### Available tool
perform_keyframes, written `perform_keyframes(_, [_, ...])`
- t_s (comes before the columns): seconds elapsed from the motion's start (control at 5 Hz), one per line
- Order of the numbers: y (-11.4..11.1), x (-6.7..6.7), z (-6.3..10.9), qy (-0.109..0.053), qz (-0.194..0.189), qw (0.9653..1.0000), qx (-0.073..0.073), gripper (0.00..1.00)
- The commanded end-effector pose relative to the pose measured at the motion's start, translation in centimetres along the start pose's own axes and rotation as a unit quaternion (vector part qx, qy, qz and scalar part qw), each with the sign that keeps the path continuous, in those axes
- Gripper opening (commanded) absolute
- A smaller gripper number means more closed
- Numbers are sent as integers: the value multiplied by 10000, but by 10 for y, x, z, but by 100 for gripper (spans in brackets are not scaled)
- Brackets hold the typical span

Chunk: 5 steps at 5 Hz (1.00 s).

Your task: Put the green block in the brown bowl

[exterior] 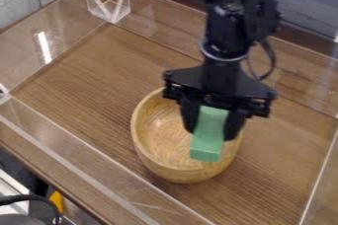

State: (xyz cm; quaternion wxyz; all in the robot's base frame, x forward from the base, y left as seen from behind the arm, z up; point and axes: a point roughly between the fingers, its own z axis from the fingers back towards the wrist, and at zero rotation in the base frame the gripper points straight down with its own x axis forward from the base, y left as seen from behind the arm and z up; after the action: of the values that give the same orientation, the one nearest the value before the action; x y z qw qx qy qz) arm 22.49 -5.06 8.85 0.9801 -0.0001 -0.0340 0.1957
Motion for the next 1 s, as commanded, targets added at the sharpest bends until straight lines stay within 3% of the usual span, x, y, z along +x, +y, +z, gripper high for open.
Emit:
perform_keyframes(0.0, [-1, 7, 8, -142, 7, 9998, -168, 0])
perform_keyframes(0.2, [-5, 5, 11, -104, 2, 9997, -214, 0])
perform_keyframes(0.6, [0, 14, 11, -27, -115, 9995, -282, 0])
perform_keyframes(0.8, [5, 13, 17, -19, 28, 9996, -292, 0])
